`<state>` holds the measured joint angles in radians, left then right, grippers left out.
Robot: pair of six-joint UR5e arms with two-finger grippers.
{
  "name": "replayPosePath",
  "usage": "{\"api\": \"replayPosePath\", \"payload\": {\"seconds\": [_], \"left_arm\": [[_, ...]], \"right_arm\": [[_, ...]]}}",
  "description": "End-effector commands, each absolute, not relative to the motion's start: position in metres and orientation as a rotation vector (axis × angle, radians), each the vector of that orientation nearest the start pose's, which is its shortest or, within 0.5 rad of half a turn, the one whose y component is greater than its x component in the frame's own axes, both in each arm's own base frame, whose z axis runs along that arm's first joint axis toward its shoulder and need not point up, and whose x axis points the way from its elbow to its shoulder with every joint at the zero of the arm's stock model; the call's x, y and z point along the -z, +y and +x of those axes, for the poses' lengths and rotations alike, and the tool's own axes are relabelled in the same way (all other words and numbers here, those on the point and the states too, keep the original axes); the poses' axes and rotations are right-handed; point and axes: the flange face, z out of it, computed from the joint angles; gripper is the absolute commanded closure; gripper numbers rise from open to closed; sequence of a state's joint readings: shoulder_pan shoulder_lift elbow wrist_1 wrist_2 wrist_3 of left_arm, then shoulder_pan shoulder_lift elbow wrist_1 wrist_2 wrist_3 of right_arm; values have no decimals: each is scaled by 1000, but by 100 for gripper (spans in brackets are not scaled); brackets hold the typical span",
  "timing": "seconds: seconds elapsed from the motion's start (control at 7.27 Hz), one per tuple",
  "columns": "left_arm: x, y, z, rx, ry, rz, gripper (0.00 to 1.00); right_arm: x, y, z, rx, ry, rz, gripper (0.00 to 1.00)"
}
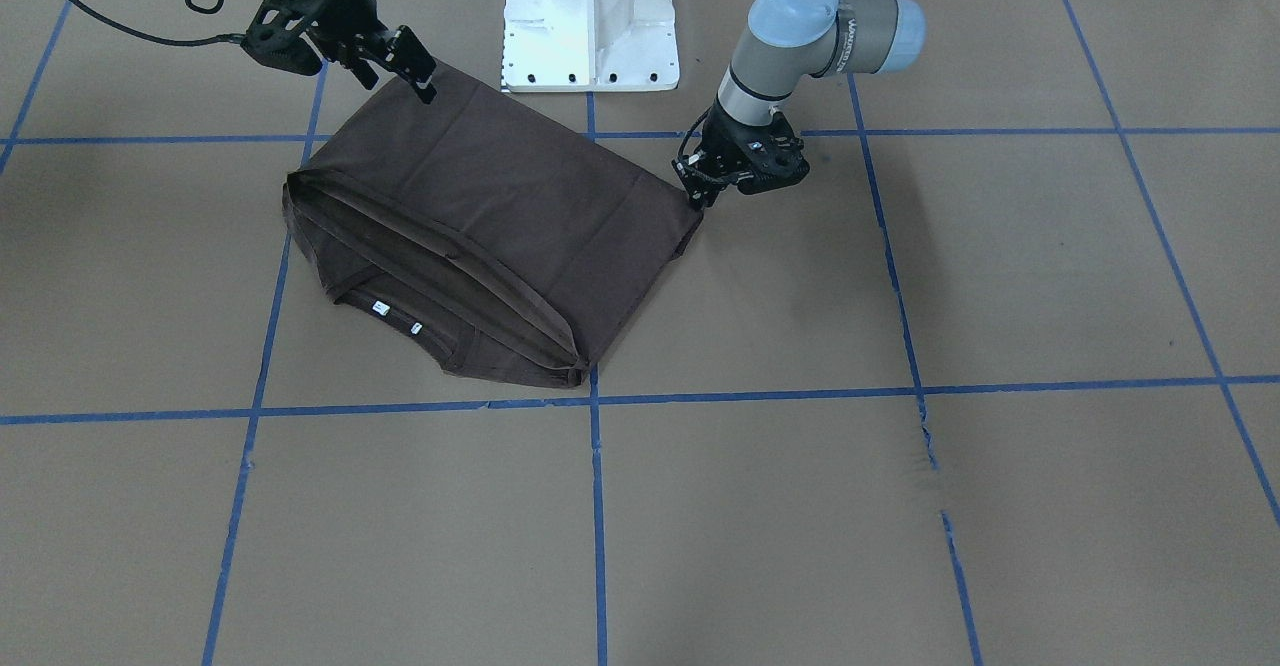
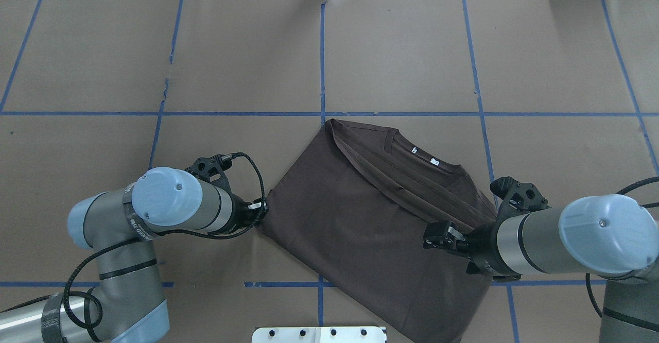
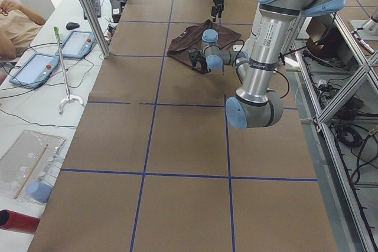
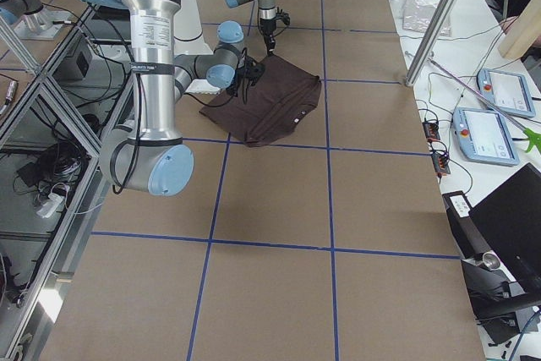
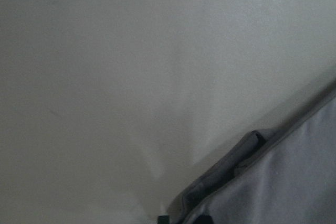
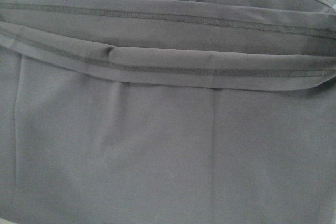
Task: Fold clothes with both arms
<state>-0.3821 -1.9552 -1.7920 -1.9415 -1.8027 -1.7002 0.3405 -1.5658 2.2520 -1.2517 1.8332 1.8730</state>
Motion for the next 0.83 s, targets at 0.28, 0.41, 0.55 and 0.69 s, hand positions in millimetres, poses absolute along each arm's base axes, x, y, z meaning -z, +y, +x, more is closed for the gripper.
{"api": "replayPosePath", "payload": {"seconds": [0.28,0.41,0.55,0.69], "left_arm": [[-303,-384,498,227,989,81,100],[-310,-430,463,280,972,135,100],[-326,-469,463,225,919,202,100],[-309,-514,465,240,931,256,100]], "right_arm": [[-302,-248,-379,-451,-1023,-222,0],[-299,-249,-381,-450,-1030,-219,0],[-286,-255,-381,-466,-1060,-211,0],[-279,-258,-384,-477,-1077,-186,0]]}}
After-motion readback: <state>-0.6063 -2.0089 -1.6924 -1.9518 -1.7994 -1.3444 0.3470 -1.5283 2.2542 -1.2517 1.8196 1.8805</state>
